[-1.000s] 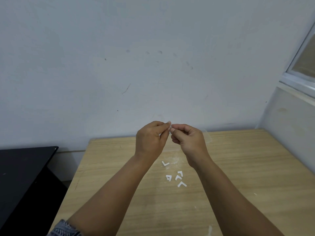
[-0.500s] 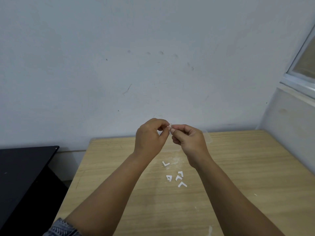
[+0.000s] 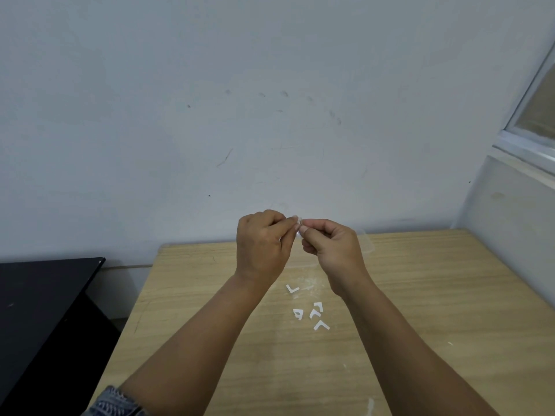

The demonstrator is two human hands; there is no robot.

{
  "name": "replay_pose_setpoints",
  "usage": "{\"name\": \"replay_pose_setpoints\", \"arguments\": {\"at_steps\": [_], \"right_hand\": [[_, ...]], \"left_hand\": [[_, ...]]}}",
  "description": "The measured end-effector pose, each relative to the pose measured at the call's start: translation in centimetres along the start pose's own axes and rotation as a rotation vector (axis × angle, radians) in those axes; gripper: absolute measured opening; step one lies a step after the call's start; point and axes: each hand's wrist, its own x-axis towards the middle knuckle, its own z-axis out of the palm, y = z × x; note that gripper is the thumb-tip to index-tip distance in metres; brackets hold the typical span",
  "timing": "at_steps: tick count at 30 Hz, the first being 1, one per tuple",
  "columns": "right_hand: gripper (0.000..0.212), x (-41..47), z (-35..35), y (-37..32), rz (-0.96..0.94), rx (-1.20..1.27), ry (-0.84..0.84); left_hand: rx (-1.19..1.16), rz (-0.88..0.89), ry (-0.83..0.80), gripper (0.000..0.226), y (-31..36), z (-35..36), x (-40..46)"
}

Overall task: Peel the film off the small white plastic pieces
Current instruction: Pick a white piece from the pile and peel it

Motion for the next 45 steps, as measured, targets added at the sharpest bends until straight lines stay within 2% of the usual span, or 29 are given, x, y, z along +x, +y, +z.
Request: {"name": "replay_pose_setpoints", "arguments": {"at_steps": [4, 6, 11, 14, 17, 20, 24, 27, 29, 32, 36, 41, 45], "right_hand": [[0.01, -0.1, 0.0, 0.0, -0.006, -0.007, 0.001], [0.011, -0.1, 0.0, 0.0, -0.009, -0.009, 0.001], [0.009, -0.1, -0.3, -0.1, -0.011, -0.03, -0.014], [0.01, -0.2, -0.4, -0.1, -0.016, -0.036, -0.016], [0.01, -0.2, -0.4, -0.1, -0.024, -0.043, -0.032], [0.011, -0.3, -0.3, -0.1, -0.033, -0.063, -0.059], [0.013, -0.4, -0.3, -0.2, -0.039, -0.08, -0.08], [0.013, -0.4, -0.2, -0.2, -0.022, -0.054, -0.093], [0.012, -0.4, -0.2, -0.2, -0.002, -0.016, -0.082], [0.011, -0.4, -0.2, -0.2, 0.012, 0.024, -0.058], [0.009, -0.3, -0.2, -0.2, 0.022, 0.035, -0.033], [0.01, -0.4, 0.1, -0.3, -0.017, -0.033, -0.018], [0.011, -0.5, 0.3, -0.4, -0.047, -0.077, 0.008]], "left_hand": [[0.048, 0.003, -0.015, 0.008, 0.2, -0.3, 0.1], [-0.002, -0.026, -0.05, 0.01, 0.3, -0.4, 0.2], [-0.356, -0.418, -0.233, 0.002, 1.2, -1.3, 1.3], [-0.422, -0.53, -0.292, 0.005, 1.2, -1.7, 2.0], [-0.422, -0.565, -0.366, 0.005, 1.2, -1.9, 2.5], [-0.359, -0.527, -0.45, 0.008, 1.0, -2.2, 2.8], [-0.219, -0.38, -0.551, 0.006, 0.7, -2.7, 3.3], [-0.126, -0.272, -0.563, 0.008, 0.8, -2.9, 3.2], [-0.177, -0.275, -0.502, 0.008, 1.0, -2.9, 2.9], [-0.269, -0.268, -0.32, 0.005, 1.0, -2.7, 2.1], [-0.185, -0.169, -0.166, 0.008, 0.8, -2.5, 1.6], [-0.056, 0.024, -0.065, 0.01, 0.4, -2.2, 1.4], [-0.004, 0.103, -0.062, 0.011, 0.4, -2.1, 1.3]]}}
